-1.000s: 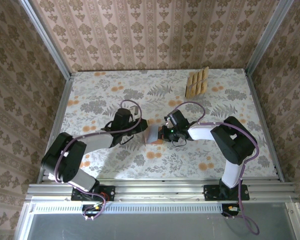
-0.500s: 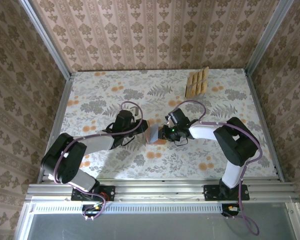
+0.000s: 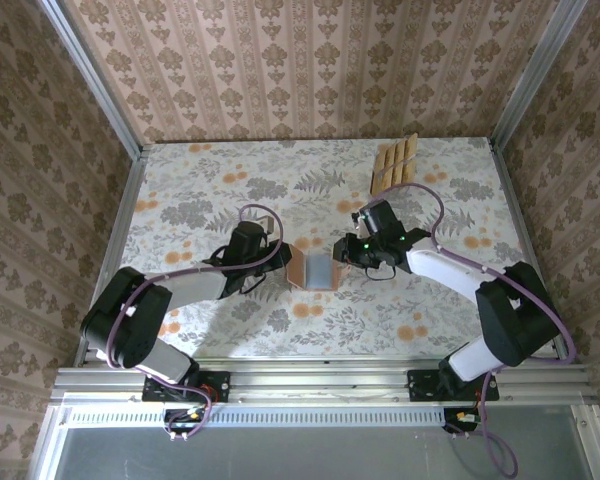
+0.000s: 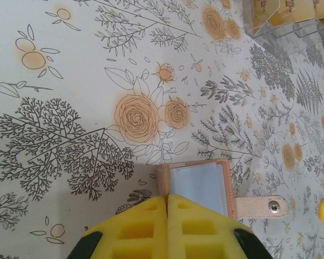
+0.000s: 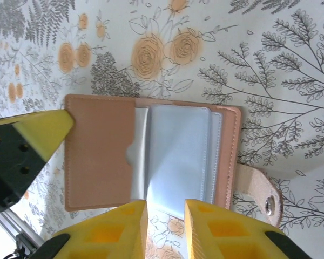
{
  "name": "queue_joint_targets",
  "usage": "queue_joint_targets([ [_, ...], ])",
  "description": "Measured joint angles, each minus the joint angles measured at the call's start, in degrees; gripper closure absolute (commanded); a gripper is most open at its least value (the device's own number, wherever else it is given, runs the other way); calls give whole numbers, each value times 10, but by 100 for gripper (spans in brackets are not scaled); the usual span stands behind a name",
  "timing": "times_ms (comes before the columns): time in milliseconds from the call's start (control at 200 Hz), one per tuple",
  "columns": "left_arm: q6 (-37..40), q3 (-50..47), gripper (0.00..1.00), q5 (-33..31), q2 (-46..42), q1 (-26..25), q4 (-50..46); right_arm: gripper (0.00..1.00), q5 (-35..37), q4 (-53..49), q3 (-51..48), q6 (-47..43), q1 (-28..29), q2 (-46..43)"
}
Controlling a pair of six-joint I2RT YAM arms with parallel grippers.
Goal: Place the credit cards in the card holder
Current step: Open the card holder at the center of the table.
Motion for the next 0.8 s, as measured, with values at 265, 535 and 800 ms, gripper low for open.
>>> queue_joint_targets([
  [265, 15, 1, 100, 0, 0, 0, -9, 81, -4, 8, 37, 0, 45, 69],
  [535, 78, 33, 48, -29, 0, 3, -100, 84, -3, 28, 34, 1, 50, 143],
  [800, 160, 87, 46, -96, 6, -8, -215, 84, -3, 54, 15, 3, 50, 147],
])
